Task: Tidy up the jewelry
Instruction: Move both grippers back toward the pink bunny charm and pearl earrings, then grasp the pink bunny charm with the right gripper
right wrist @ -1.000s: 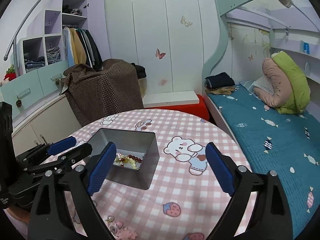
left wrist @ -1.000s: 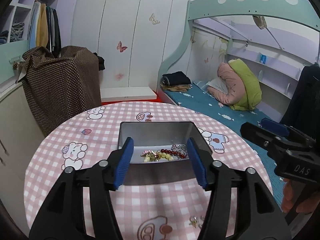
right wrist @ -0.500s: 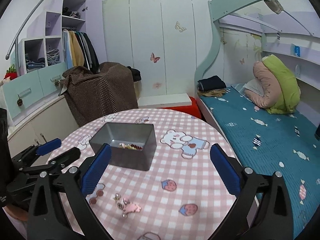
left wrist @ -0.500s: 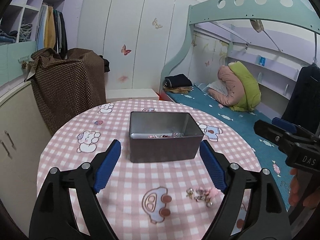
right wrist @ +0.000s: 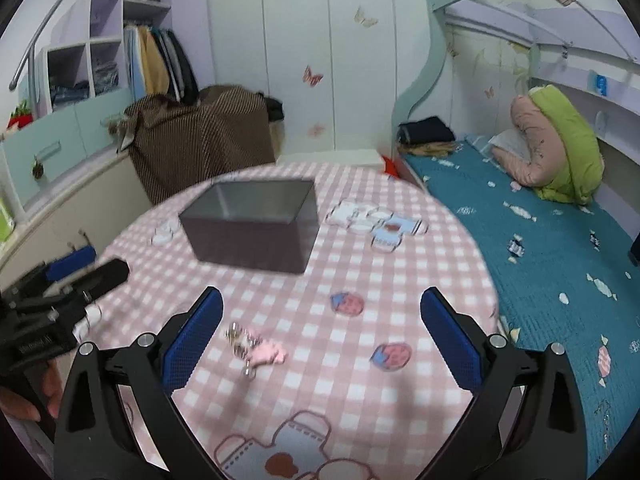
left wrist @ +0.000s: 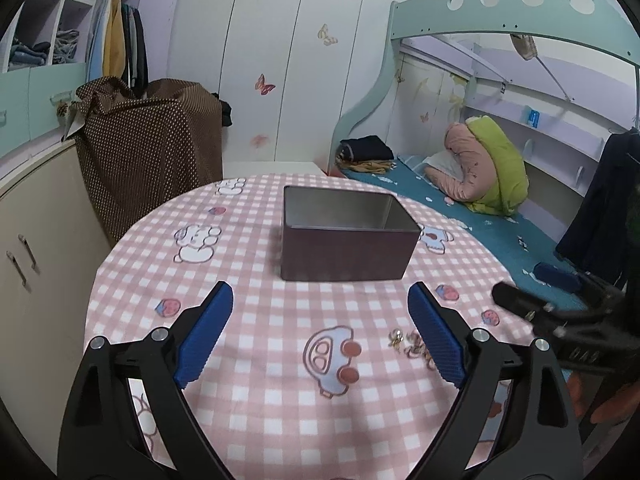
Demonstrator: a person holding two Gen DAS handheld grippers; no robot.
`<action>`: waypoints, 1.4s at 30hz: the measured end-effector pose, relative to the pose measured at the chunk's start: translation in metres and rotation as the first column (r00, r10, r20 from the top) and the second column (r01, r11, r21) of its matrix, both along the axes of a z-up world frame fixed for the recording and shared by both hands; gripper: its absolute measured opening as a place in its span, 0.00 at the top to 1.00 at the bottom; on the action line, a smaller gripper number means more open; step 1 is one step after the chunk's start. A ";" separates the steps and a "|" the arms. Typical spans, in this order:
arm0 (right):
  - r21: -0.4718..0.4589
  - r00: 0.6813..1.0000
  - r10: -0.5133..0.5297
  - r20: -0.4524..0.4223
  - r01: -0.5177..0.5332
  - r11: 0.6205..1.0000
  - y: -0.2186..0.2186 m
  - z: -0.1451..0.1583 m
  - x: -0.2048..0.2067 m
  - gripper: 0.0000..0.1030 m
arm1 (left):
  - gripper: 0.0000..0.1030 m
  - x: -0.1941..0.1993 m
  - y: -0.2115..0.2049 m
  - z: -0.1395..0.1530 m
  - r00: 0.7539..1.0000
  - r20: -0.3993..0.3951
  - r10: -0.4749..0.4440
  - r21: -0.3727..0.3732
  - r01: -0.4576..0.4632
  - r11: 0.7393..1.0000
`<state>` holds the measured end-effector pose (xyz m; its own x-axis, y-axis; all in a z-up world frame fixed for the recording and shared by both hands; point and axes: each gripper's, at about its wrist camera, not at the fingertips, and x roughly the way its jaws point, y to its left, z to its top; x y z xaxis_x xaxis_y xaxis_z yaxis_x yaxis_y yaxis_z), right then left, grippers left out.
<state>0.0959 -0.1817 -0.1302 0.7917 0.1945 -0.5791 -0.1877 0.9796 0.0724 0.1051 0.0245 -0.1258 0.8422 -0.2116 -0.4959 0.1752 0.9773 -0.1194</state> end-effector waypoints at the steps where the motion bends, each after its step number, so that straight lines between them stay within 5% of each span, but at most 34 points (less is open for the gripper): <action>1: -0.005 1.000 0.003 -0.016 -0.003 1.000 0.003 -0.005 0.001 0.07 | 0.13 -0.001 0.001 -0.002 1.000 -0.006 0.002 0.000 -0.002 1.000; 11: -0.072 0.997 0.058 -0.042 -0.061 0.996 0.027 -0.032 0.000 0.08 | 0.13 -0.004 0.009 -0.020 0.998 -0.051 0.019 -0.004 -0.019 1.000; 24: -0.081 0.986 0.142 -0.091 -0.149 0.986 0.045 -0.045 0.011 0.50 | 0.12 -0.001 0.020 -0.036 0.995 -0.100 0.024 -0.042 -0.028 0.999; 33: -0.075 0.980 0.156 -0.123 -0.166 0.983 0.047 -0.054 0.015 0.68 | 0.12 0.004 0.017 -0.041 0.993 -0.115 0.001 -0.048 -0.006 0.999; 42: -0.061 0.982 0.149 -0.115 -0.157 0.986 0.041 -0.053 0.015 0.73 | 0.12 0.005 0.010 -0.043 0.992 -0.123 -0.011 -0.045 0.006 0.999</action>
